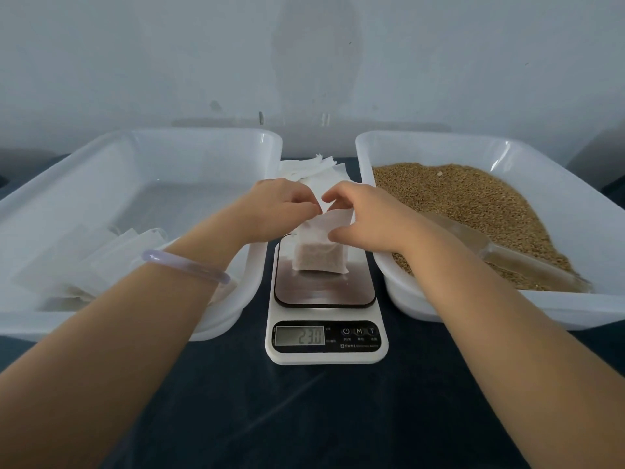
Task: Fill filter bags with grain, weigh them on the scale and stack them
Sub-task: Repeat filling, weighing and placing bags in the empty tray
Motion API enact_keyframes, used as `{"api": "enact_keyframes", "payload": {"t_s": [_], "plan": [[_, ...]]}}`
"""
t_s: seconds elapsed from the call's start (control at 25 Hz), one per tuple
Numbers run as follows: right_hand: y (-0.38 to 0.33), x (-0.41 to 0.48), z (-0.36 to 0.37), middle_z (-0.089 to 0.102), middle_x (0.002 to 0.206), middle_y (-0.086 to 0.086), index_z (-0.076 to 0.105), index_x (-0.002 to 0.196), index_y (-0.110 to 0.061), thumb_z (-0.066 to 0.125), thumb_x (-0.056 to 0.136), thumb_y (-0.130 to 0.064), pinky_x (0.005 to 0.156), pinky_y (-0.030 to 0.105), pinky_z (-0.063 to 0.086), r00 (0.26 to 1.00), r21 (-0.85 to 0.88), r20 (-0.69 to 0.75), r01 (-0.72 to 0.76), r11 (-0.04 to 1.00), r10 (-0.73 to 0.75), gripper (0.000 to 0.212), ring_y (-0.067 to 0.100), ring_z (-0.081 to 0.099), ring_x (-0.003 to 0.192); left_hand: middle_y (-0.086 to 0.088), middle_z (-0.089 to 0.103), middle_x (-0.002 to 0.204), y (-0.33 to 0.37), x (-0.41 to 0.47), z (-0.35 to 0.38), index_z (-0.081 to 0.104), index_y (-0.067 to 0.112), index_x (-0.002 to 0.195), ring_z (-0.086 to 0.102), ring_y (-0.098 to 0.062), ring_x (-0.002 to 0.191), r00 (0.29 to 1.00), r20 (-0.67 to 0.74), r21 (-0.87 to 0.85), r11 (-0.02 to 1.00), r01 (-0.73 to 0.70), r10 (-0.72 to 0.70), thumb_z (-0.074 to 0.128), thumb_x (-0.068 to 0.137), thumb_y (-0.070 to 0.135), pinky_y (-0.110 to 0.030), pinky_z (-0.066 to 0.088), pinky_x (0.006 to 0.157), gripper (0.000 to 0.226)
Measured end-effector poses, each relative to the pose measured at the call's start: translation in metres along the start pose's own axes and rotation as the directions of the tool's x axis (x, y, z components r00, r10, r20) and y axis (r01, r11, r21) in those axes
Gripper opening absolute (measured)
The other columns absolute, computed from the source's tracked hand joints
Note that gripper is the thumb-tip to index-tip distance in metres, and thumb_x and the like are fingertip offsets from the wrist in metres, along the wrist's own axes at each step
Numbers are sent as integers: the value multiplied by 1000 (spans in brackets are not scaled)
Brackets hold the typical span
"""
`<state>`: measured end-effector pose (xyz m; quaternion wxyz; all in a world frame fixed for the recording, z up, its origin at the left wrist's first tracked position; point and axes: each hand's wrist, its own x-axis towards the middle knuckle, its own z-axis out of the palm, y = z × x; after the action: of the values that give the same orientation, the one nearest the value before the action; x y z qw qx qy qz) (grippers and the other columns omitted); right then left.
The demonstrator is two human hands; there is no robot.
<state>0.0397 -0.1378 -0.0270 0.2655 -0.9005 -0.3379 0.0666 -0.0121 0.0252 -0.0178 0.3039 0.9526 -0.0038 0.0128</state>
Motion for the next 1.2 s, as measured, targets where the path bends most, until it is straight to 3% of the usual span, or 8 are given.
{"api": "enact_keyframes", "payload": {"t_s": [0.24,0.36,0.44,0.64,0.76,0.84,1.0,1.2], "plan": [[2,-4,-5,65,80,-14,60,97,-35,68,80,-13,60,8,40,990,239,-128,87,967,-58,29,-9,56,66,19,61,98,-7,-1,-9,60,33,110,55,6,90,984,151,67,992,-106,95,75,54,60,-18,40,83,64],[-3,-4,-4,63,79,-13,58,90,-40,67,82,-8,68,15,47,969,382,-223,188,905,-107,34,4,59,69,15,49,55,-11,3,-8,67,19,69,43,-2,51,993,77,-65,994,-83,88,82,68,33,-15,33,55,20],[-5,-2,-4,64,77,-14,58,93,-38,70,81,-12,75,26,50,948,464,-310,221,858,-77,31,9,60,72,8,46,54,-10,4,-14,65,7,64,41,-7,53,998,-16,-201,978,-62,60,79,74,21,-16,33,52,22],[1,-1,-8,68,81,-9,58,101,-31,71,82,-24,83,34,53,950,506,-313,144,850,26,25,10,67,77,-1,65,75,-30,4,-58,66,11,83,64,-15,66,947,-226,-762,647,-24,-231,67,68,16,-25,55,57,16],[-1,-1,-6,68,77,-8,59,102,-27,69,84,-20,84,31,51,956,475,-291,125,871,22,22,10,67,76,-18,62,80,-53,1,-65,60,2,77,64,-29,68,792,-323,-423,828,369,-518,61,75,4,-38,59,68,3],[-1,0,-6,69,78,-6,59,102,-25,68,85,-19,82,30,51,959,457,-284,113,882,24,21,12,67,77,-25,64,81,-59,-2,-63,60,-7,84,68,-36,74,774,-227,-284,800,528,-591,59,77,-3,-48,56,80,8],[1,0,-4,70,74,-7,59,98,-28,66,86,-17,78,27,52,962,424,-273,109,899,12,18,7,66,73,-22,60,66,-60,-3,-58,59,-9,92,65,-31,52,787,-20,-183,776,604,-617,55,79,-10,-52,53,86,14],[3,3,-4,70,70,-12,59,93,-30,64,87,-15,75,24,52,970,393,-242,93,915,6,17,4,66,69,-27,62,77,-68,7,-62,60,-12,86,68,-40,78,790,-124,0,797,605,-600,51,79,-11,-50,54,85,11]]}}
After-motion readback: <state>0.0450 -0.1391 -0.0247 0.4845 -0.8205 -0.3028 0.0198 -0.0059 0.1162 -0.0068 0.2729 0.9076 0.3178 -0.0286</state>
